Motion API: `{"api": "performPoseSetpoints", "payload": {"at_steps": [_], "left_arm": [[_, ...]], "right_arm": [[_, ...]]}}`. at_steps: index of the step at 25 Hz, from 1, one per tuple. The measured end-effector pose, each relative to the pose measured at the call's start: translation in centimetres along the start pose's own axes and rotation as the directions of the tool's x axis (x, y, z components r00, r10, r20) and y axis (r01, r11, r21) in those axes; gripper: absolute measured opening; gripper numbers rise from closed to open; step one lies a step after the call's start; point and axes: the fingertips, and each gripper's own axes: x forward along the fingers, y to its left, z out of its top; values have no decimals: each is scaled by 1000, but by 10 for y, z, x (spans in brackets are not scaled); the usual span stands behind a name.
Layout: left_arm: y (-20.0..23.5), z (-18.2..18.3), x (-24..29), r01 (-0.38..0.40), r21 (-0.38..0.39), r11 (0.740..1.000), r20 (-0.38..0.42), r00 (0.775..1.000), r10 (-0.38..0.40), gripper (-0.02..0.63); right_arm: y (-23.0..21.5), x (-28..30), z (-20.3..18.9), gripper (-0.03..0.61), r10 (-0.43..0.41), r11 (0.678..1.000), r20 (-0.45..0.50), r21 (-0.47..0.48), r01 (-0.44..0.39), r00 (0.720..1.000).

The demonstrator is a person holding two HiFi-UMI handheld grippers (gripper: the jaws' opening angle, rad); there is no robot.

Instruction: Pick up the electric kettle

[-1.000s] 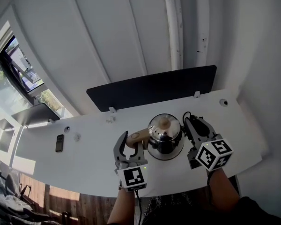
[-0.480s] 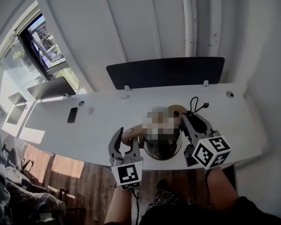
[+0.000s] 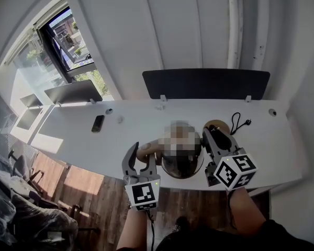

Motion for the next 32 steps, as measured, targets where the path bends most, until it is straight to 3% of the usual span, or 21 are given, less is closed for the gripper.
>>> {"api": "performPoseSetpoints", "payload": {"at_steps": [12,32], "left_arm": [[51,-16,25,40,-2,999,28,999,-40,140],[52,-28,32,45,-22,999,15,999,-44,140]], "right_arm": [[33,41,-4,86,-37,998,12,-43,37,999],[32,45,-11,84,-55,996,-11,-72,54,998]]}}
